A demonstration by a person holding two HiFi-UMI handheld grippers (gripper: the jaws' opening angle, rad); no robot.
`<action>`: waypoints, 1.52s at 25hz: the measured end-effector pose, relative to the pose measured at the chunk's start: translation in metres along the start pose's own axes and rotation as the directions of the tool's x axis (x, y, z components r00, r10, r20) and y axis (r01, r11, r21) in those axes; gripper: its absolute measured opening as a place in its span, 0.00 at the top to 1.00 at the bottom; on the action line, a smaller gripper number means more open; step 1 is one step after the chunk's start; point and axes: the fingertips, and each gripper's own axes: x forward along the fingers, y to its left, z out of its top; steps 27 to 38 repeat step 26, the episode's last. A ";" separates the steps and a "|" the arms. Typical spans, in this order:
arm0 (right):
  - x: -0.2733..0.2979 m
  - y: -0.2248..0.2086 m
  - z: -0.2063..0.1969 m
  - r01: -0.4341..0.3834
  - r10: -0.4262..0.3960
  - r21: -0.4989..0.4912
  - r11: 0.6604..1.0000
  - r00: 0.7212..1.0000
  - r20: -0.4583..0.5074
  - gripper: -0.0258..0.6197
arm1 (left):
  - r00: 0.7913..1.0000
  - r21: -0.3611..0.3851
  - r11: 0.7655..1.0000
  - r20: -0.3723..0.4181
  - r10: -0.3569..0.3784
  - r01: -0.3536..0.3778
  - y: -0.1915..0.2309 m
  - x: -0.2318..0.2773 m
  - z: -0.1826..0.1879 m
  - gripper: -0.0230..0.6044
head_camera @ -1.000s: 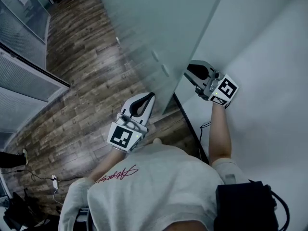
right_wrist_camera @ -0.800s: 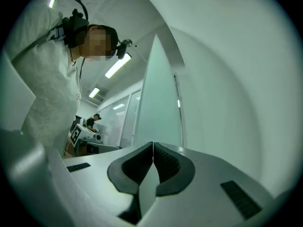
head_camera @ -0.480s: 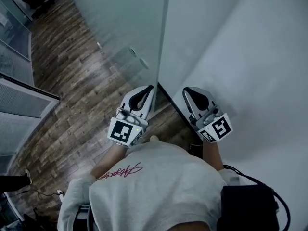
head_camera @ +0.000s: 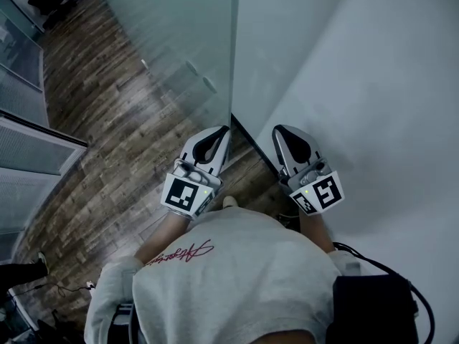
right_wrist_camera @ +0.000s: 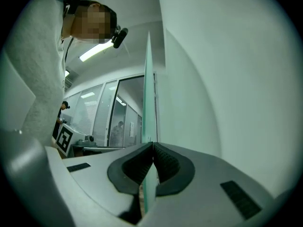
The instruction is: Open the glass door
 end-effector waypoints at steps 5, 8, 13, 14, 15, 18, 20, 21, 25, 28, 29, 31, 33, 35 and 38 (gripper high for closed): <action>0.007 0.004 0.005 -0.014 0.014 -0.014 1.000 1.000 0.004 0.93 | 1.000 0.004 1.000 -0.010 0.001 -0.001 0.003 -0.004 0.000 0.94; 0.010 0.005 0.005 -0.015 0.015 -0.012 1.000 1.000 0.009 0.93 | 1.000 0.010 1.000 0.008 0.002 -0.002 0.005 -0.004 0.002 0.94; 0.012 0.009 0.000 -0.022 0.022 -0.018 1.000 1.000 0.001 0.93 | 1.000 0.007 1.000 -0.006 0.012 -0.012 0.009 -0.004 -0.001 0.94; 0.012 0.009 -0.001 -0.022 0.022 -0.015 1.000 1.000 0.000 0.93 | 1.000 0.007 1.000 -0.005 0.013 -0.013 0.009 -0.004 -0.001 0.94; 0.012 0.010 -0.001 -0.022 0.022 -0.007 1.000 1.000 0.000 0.93 | 1.000 0.007 1.000 0.002 0.010 -0.010 0.008 -0.004 0.000 0.94; 0.010 0.013 -0.001 -0.021 0.021 0.002 1.000 1.000 0.001 0.93 | 1.000 0.009 1.000 0.014 0.000 0.000 0.005 -0.005 0.003 0.94; 0.009 0.014 -0.002 -0.019 0.019 -0.004 1.000 1.000 -0.002 0.93 | 1.000 0.011 1.000 0.013 -0.002 0.002 0.004 -0.004 0.002 0.94; 0.008 0.014 -0.002 -0.018 0.018 -0.005 1.000 1.000 -0.004 0.93 | 1.000 0.011 1.000 0.013 -0.001 0.001 0.003 -0.004 0.002 0.94; 0.007 0.012 -0.001 -0.015 0.015 -0.002 1.000 1.000 -0.008 0.93 | 1.000 0.010 1.000 0.018 0.005 -0.005 0.002 -0.004 0.006 0.94; 0.006 0.012 -0.001 -0.014 0.014 -0.001 1.000 1.000 -0.008 0.93 | 1.000 0.010 1.000 0.019 0.006 -0.006 0.001 -0.004 0.007 0.94; 0.006 0.012 -0.001 -0.014 0.014 -0.001 1.000 1.000 -0.008 0.93 | 1.000 0.010 1.000 0.019 0.006 -0.006 0.001 -0.004 0.007 0.94; 0.006 0.012 -0.001 -0.014 0.014 -0.001 1.000 1.000 -0.008 0.93 | 1.000 0.010 1.000 0.019 0.006 -0.006 0.001 -0.004 0.007 0.94; 0.006 0.012 -0.001 -0.014 0.014 -0.001 1.000 1.000 -0.008 0.93 | 1.000 0.010 1.000 0.019 0.006 -0.006 0.001 -0.004 0.007 0.94; 0.006 0.012 -0.001 -0.014 0.014 -0.001 1.000 1.000 -0.008 0.93 | 1.000 0.010 1.000 0.019 0.006 -0.006 0.001 -0.004 0.007 0.94; 0.006 0.012 -0.001 -0.014 0.014 -0.001 1.000 1.000 -0.008 0.93 | 1.000 0.010 1.000 0.019 0.006 -0.006 0.001 -0.004 0.007 0.94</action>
